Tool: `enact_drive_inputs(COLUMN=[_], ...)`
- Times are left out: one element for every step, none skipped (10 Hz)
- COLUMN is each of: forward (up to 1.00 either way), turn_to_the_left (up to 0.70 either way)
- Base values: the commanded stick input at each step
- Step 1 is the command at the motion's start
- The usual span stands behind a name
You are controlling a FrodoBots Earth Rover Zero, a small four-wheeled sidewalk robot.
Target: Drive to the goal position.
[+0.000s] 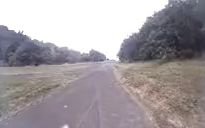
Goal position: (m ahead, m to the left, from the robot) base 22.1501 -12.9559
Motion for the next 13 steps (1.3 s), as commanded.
enact_drive_inputs(forward=[0.45,0.45,0.45,0.45,0.45,0.45,0.45,0.45,0.45,0.45,0.45,0.45,0.45], turn_to_the_left=[0.00,0.00,0.00,0.00,0.00,0.00,-0.02,-0.14,-0.26,-0.21,-0.14,0.00,0.00])
